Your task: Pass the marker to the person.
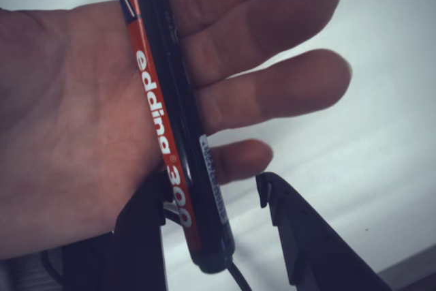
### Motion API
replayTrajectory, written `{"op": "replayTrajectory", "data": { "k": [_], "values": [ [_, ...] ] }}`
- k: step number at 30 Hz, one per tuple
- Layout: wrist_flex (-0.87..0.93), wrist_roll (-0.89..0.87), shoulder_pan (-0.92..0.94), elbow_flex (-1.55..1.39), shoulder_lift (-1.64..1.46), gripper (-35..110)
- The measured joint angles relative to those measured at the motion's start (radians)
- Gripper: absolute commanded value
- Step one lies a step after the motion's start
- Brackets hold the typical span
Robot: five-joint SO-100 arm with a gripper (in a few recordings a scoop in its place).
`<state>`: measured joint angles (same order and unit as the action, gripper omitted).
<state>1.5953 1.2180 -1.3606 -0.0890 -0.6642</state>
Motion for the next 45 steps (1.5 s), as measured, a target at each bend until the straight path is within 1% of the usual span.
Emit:
{"op": "replayTrajectory", "data": {
  "k": [6,16,27,33,38,45],
  "values": [
    [-0.048,-0.018,-0.052,-0.089,-0.083,31],
    [-0.153,-0.032,-0.060,-0.242,-0.278,31],
    [-0.106,-0.040,-0.034,-0.284,-0.431,30],
    [-0.117,-0.037,0.089,-0.313,-0.489,29],
    [-0.201,-0.025,0.255,-0.457,-0.563,26],
    [-0.351,-0.008,0.479,-0.690,-0.641,26]
  ]
}}
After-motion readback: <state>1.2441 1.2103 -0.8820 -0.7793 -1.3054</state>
